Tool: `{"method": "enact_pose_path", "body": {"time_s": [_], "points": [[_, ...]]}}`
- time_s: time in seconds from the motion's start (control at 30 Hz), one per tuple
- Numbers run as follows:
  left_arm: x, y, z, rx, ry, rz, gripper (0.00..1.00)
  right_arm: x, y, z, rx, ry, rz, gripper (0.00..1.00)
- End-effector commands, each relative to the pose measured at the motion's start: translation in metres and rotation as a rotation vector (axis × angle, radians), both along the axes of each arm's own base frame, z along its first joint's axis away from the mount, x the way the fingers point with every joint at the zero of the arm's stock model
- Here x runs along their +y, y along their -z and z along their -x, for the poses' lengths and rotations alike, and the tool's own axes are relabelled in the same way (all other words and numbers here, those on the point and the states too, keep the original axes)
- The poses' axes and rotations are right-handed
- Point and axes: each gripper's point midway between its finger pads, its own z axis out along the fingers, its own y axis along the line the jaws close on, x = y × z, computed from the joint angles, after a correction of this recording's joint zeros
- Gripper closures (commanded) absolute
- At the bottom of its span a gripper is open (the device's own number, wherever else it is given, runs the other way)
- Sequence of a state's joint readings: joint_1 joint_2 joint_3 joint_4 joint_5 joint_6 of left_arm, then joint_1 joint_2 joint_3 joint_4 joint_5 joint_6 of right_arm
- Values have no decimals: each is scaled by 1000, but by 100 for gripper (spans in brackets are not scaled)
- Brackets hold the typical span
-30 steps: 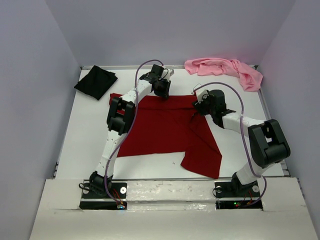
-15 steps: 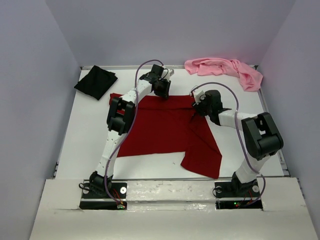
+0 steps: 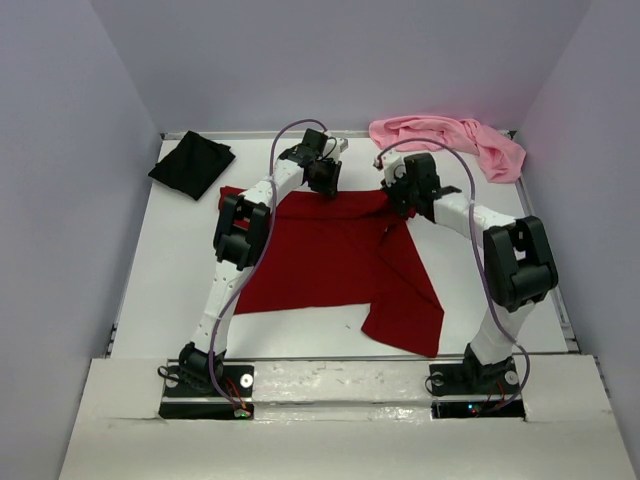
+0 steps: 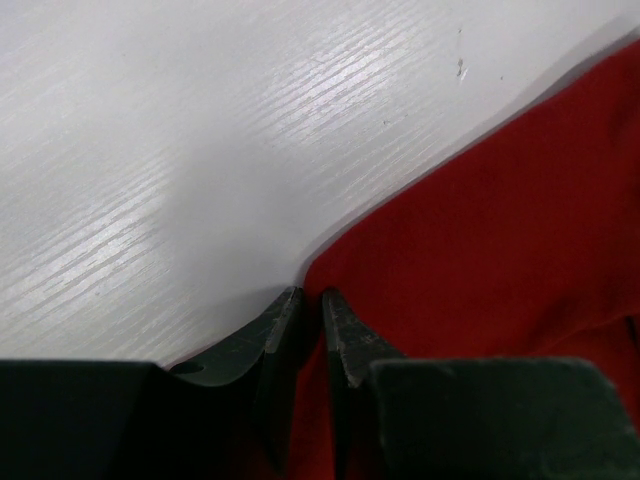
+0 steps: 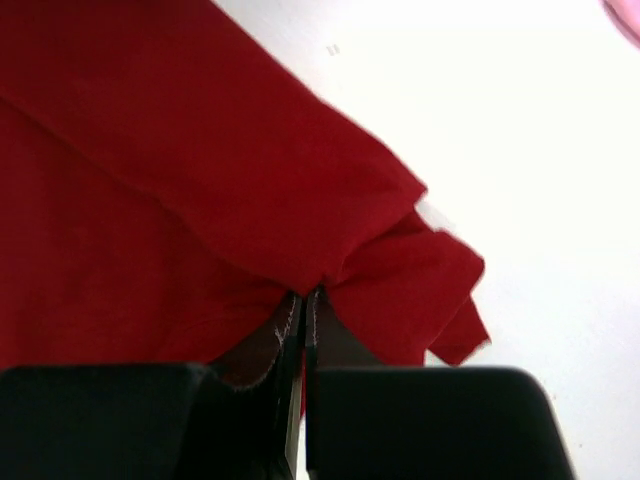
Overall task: Fold and stack the t-shirts
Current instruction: Fold the tshirt
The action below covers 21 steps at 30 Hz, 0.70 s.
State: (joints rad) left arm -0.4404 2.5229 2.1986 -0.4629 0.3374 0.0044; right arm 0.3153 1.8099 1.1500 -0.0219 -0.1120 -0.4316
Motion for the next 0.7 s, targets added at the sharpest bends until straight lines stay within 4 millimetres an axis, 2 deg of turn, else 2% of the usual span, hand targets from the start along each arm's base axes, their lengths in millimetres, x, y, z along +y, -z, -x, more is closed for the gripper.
{"method": "enact_pose_path", "body": {"time_s": [0.0,0.07,0.1,0.13,0.17,0.2,0.23,0.3,0.4,0.47,0.53,0.57,0.6,0.67], "points": [[21,22,20,98,-11,-77,71,40,-48,14,176,-52,-190,100],[22,22,20,98,-12,-77,71,47,-61,18,265,-56,-246,100],[21,23,21,100,-12,-77,71,56,-82,24,332,-58,-293,100],[21,23,21,100,-12,-80,71,61,-75,26,402,-57,-308,100],[21,23,21,99,-12,-79,71,63,-74,41,509,-35,-329,100],[21,22,20,96,-12,-78,71,77,-83,50,573,-93,-392,100],[21,23,21,99,-11,-78,71,86,-93,47,592,-126,-428,100],[21,22,21,97,-14,-79,71,96,-103,56,659,-139,-497,100],[22,22,21,98,-14,-83,71,105,-113,66,713,-157,-575,100],[23,21,21,95,-17,-83,71,110,-113,76,760,-183,-611,100],[22,20,21,94,-14,-81,71,116,-122,91,818,-218,-678,100],[23,20,21,95,-17,-80,71,116,-113,101,864,-212,-697,100],[22,19,21,92,-14,-80,71,118,-124,104,849,-234,-733,100],[23,21,21,95,-17,-80,71,116,-125,108,863,-222,-766,100]]}}
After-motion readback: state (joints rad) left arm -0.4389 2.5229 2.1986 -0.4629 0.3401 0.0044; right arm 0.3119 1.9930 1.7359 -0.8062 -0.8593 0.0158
